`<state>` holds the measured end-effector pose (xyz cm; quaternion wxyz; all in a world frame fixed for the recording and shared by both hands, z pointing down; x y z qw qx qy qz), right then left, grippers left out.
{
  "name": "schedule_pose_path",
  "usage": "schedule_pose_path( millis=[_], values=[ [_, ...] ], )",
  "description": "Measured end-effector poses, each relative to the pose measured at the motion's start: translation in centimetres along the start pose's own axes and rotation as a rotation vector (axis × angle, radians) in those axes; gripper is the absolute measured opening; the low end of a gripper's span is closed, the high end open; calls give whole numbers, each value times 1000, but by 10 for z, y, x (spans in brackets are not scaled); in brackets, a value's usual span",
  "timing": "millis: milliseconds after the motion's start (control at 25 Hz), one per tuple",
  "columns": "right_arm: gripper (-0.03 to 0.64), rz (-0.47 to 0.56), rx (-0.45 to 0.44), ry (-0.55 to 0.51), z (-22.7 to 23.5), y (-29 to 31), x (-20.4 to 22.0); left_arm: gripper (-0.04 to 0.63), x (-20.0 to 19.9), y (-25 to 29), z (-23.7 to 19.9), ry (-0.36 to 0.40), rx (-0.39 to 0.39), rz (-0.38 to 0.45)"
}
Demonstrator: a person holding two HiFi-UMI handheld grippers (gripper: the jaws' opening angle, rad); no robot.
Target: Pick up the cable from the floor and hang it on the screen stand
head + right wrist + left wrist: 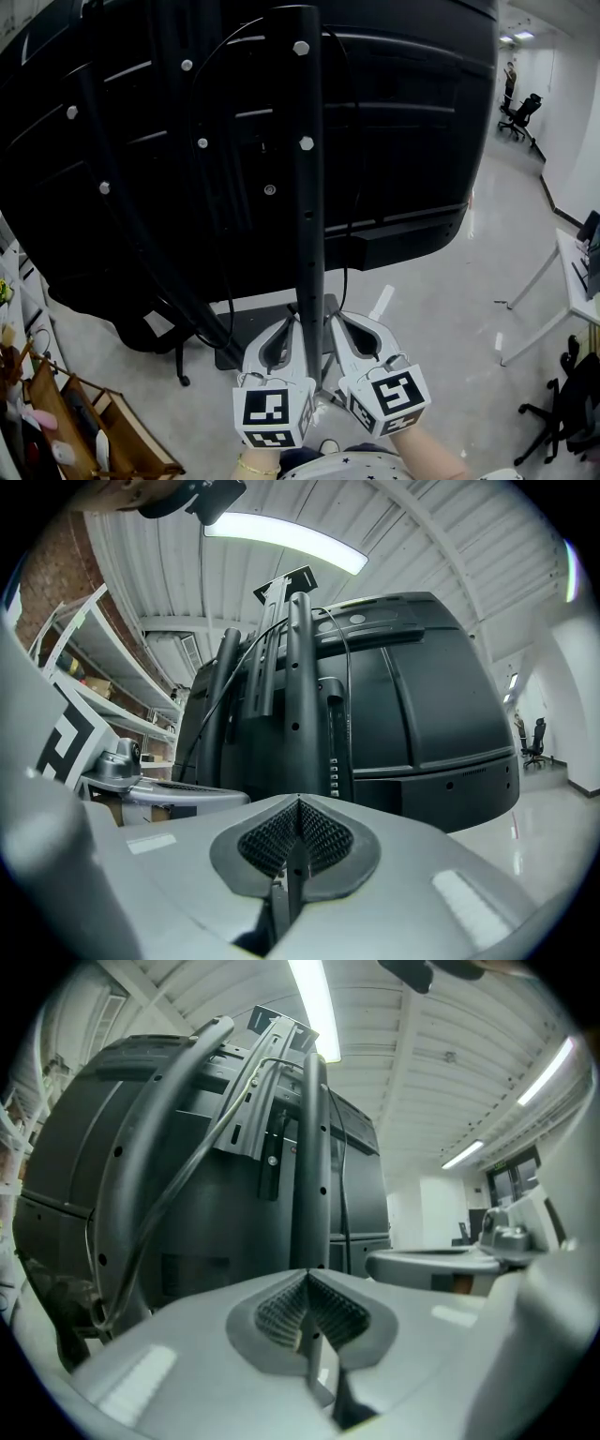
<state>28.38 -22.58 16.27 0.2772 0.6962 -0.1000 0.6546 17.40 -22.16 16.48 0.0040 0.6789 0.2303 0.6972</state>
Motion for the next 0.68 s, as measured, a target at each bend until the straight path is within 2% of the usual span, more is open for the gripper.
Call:
schedule_pose_path(
  millis=[680],
  values=[
    [-3,11,3,-24,2,5,-7,7,-5,6,-1,9,0,-10]
  ],
)
Point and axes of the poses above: the fingertips, and each gripper's own axes: y forward along the fingers, z to its right, x out of its underside, the point moved 5 cm from there along -y, backward along the fingers, and after that the axes turned 14 degrees about -z, right-handed, at the moved point
